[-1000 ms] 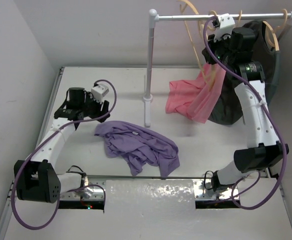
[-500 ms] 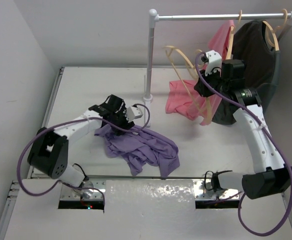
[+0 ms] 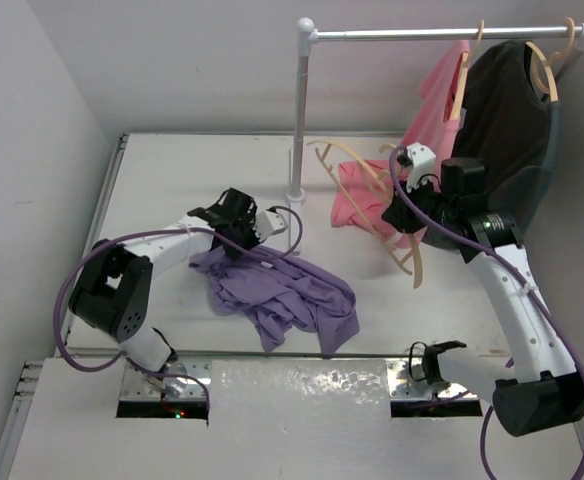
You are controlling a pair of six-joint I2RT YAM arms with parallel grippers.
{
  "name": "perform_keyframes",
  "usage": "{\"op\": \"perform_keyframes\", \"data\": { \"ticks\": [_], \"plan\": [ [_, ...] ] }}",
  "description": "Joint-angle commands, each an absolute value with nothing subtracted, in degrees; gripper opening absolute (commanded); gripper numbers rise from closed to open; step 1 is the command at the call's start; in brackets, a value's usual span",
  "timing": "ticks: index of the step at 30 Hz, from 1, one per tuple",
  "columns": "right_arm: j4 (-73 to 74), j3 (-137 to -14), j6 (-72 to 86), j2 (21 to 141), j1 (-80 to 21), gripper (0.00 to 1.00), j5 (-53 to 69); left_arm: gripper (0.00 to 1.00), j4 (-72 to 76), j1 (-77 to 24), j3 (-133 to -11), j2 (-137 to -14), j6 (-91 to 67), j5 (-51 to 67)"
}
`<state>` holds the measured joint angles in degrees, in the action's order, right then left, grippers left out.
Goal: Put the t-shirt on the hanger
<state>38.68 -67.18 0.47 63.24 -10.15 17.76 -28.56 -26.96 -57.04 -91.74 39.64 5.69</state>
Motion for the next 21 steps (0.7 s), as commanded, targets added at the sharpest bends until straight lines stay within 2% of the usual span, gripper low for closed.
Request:
{"op": "perform_keyframes", "data": {
  "ticks": [1,7,13,21],
  "plan": [
    [37.8,-64.4,0.4,60.5,-11.7,0.00,24.9,0.00,-24.9,-27.1,-59.8,-89.8,37.3,1.3],
    [41.1,-59.4,0.5,60.1,-17.0,0.00,24.8,0.00,-25.0,-25.3,-64.2,-89.5,32.4,-1.9],
    [43.9,-57.7,0.5,59.2,-19.2,0.00,29.3,0.00,-27.2,-20.7,-71.5,-93.2,28.7,1.0],
    [39.0,-53.2,5.2,58.6,-22.3,0.00,33.5,0.00,-27.7,-20.5,-73.3,-93.7,27.6,4.0]
  ]
}}
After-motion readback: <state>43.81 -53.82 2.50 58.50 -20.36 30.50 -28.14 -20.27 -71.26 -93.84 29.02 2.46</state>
